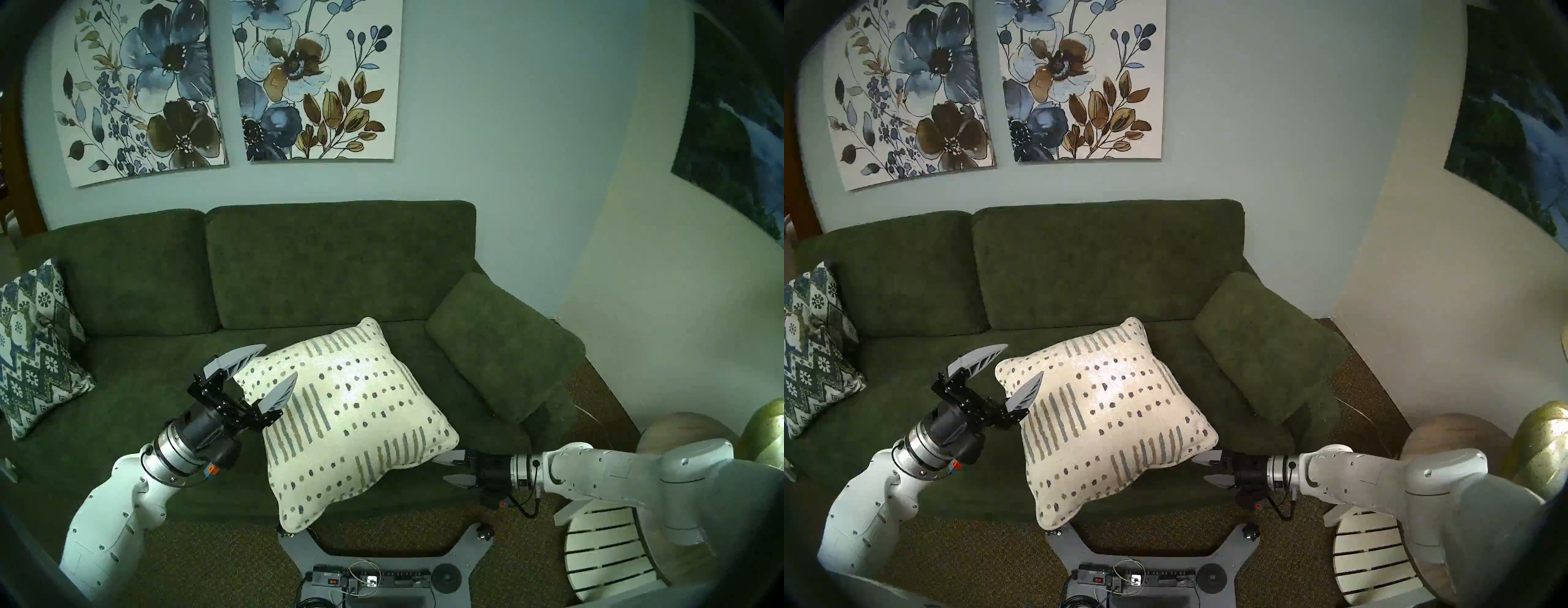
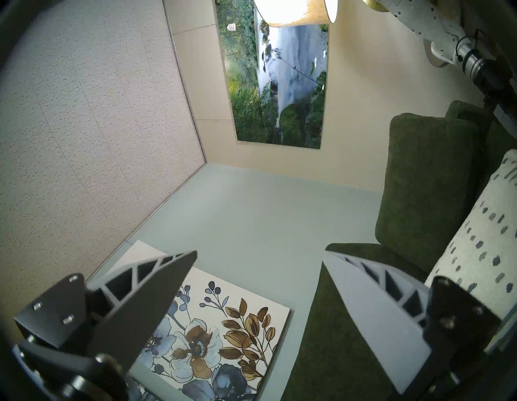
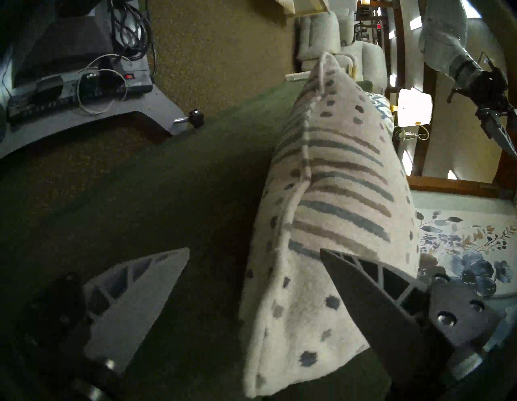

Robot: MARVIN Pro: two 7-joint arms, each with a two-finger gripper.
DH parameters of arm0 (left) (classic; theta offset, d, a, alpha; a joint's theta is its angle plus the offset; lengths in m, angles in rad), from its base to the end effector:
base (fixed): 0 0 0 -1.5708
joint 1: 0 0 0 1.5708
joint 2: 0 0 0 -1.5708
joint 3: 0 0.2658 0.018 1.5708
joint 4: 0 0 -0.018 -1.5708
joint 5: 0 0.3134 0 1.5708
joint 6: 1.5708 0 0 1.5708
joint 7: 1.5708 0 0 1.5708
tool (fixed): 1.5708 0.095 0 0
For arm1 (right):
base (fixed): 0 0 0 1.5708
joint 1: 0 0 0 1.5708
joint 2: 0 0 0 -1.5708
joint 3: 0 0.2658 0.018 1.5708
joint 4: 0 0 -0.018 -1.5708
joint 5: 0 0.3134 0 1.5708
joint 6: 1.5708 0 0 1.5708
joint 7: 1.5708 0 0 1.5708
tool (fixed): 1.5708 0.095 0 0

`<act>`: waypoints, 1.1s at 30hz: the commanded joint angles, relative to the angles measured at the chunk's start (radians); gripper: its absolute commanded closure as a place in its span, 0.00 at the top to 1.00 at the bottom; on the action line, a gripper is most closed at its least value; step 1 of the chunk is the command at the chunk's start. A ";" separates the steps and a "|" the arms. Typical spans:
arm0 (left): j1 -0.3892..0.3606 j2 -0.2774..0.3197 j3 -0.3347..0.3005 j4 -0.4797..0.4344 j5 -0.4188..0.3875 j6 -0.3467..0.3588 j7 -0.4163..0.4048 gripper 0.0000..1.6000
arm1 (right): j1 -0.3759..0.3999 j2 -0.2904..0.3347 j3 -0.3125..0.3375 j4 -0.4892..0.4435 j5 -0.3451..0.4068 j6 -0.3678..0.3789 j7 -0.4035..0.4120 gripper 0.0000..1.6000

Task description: Fluff a cushion

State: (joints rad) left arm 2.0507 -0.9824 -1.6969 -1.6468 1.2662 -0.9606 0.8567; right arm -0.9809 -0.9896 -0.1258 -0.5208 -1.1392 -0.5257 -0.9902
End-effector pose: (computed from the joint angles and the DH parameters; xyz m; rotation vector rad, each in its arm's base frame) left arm 0.2588 0.1118 -0.2860 -0.5988 1.3884 -2.1950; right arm 0.3115 -0.0882 -0.5055 0.4027 2.5191 1.5452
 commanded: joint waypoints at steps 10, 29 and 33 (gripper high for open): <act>-0.002 0.000 0.000 -0.004 0.000 0.001 0.001 1.00 | 0.041 -0.011 0.039 0.127 0.008 0.018 -0.202 1.00; -0.002 0.000 0.000 -0.003 0.000 0.001 0.001 1.00 | 0.013 -0.158 0.034 0.218 0.004 0.063 -0.203 1.00; -0.002 0.000 0.000 -0.003 0.000 0.001 0.001 1.00 | 0.023 -0.176 0.035 0.233 0.000 0.059 -0.206 1.00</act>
State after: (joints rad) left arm 2.0506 -0.9827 -1.6969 -1.6459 1.2663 -0.9606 0.8567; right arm -0.9843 -1.1147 -0.0929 -0.3027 -1.1346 -0.4666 -1.1884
